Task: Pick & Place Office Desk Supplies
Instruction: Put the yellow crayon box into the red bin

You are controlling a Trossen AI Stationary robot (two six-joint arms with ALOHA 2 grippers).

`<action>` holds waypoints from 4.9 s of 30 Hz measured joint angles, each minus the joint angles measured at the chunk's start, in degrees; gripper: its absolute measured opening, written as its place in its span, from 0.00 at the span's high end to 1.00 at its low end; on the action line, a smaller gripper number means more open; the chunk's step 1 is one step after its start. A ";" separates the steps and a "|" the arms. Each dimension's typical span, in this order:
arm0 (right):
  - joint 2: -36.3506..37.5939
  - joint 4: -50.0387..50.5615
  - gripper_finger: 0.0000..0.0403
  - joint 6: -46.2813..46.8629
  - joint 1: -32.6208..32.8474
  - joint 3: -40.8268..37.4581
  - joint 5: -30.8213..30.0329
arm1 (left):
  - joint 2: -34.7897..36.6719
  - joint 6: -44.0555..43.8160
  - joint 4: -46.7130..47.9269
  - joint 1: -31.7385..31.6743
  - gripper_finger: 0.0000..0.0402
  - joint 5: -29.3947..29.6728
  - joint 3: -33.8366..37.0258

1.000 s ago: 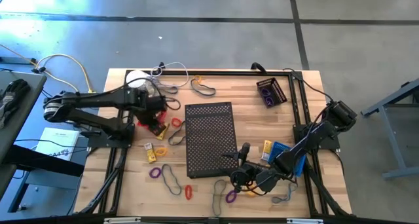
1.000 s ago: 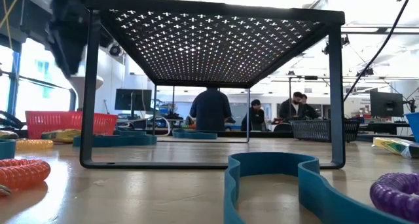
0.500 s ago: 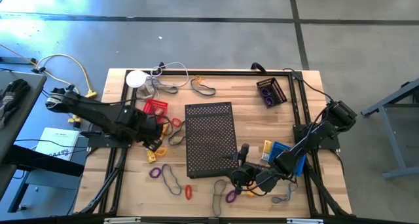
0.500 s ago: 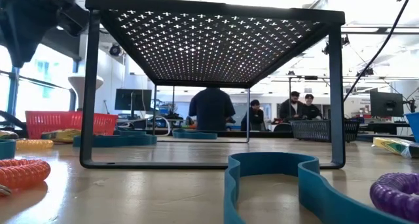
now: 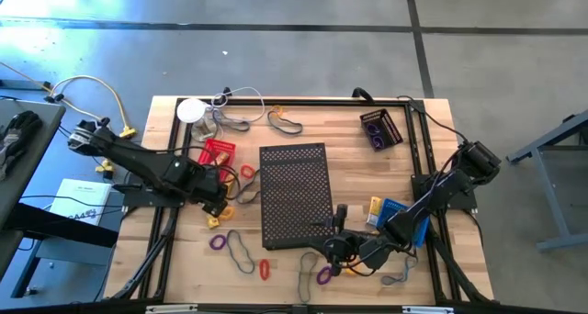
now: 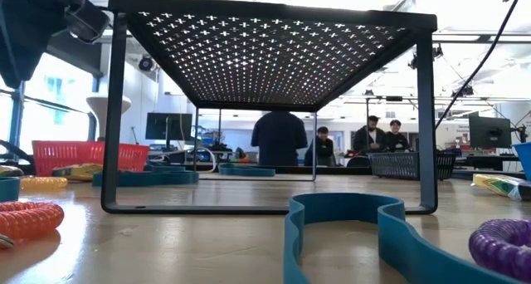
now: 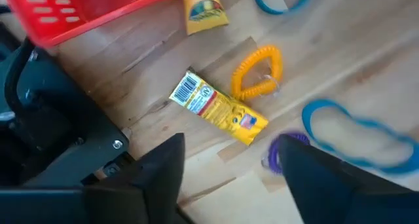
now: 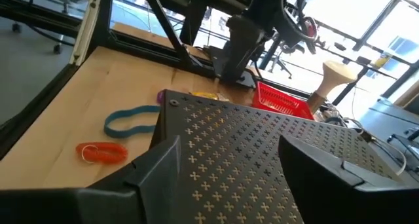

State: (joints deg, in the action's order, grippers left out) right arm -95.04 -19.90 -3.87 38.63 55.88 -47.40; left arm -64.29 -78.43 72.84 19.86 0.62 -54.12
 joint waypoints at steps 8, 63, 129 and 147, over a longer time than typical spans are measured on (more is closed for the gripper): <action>0.00 0.02 0.39 1.32 0.00 0.00 0.04 | -3.08 -17.49 -0.23 4.66 0.30 -1.01 4.47; 0.00 0.06 0.39 1.30 1.88 -0.01 0.02 | -2.47 -25.65 -26.67 4.55 0.31 -0.24 22.55; -0.02 0.05 0.39 2.68 1.11 -0.01 -0.11 | 9.98 5.95 -23.69 -15.06 0.72 0.05 12.53; -0.02 0.07 0.39 2.64 0.59 -0.01 0.00 | 10.64 28.14 -16.48 -49.83 0.72 0.37 11.99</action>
State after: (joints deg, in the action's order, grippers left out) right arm -95.07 -19.83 -1.23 39.22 55.87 -47.40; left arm -53.65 -50.29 56.36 -29.97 0.99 -42.13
